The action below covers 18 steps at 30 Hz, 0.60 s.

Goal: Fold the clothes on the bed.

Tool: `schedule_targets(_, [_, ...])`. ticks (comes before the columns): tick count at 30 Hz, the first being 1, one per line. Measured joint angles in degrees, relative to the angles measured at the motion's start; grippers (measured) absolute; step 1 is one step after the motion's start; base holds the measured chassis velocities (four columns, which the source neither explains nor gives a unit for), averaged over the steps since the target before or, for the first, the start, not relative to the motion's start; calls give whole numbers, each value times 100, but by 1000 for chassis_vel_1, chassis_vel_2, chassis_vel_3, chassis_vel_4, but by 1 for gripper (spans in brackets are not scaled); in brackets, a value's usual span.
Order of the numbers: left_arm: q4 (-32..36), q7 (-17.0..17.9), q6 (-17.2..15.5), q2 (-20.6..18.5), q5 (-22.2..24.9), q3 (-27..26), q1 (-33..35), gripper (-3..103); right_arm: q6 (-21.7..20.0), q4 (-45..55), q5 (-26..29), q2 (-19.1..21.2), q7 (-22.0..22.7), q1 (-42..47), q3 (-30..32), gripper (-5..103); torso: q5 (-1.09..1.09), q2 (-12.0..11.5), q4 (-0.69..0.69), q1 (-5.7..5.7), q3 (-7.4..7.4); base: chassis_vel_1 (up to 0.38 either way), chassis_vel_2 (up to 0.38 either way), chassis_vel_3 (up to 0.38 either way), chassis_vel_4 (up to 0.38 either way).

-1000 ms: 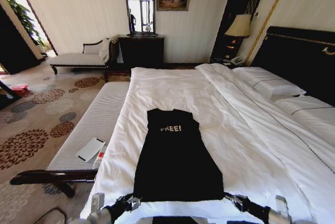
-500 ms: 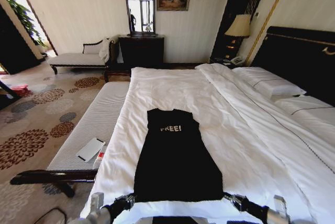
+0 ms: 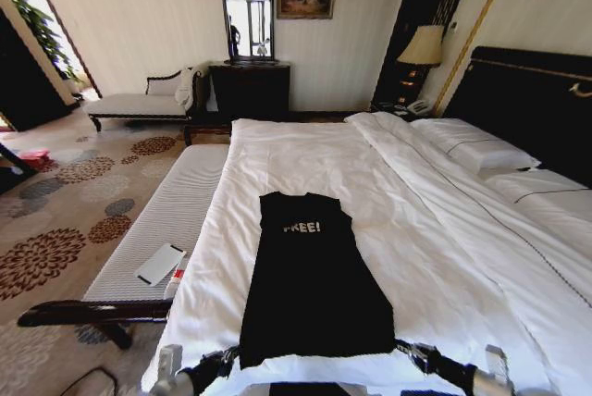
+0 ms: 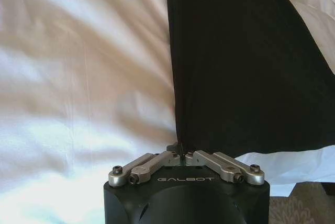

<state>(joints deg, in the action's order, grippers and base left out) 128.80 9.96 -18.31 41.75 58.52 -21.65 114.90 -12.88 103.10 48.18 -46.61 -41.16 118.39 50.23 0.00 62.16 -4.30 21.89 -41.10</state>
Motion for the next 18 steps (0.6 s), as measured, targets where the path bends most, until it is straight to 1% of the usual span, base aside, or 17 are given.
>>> schedule_targets(7, [51, 33, 20, 46, 12, -101, 25, 0, 27, 6, -11, -35, -3, 14, 19, 0, 0, 0, 0, 0, 0, 0, 0, 0, 0])
schedule_targets(11, [178, 80, 2, 68, 153, -258, 16, 0, 55, 79, 63, -89, 20, -2, 87, 0, 0, 0, 0, 0, 0, 0, 0, 0, 0])
schedule_targets(14, [282, 86, -1, 104, 193, -381, 76, 0, 95, 176, 154, -158, 8, 58, 240, 0, 0, 0, 0, 0, 0, 0, 0, 0, 0])
schedule_targets(18, [570, 11, 35, 226, 201, -753, 364, 0, 226, 428, 284, -310, -200, 262, 621, 0, 0, 0, -1, 0, 0, 0, 0, 0, 0])
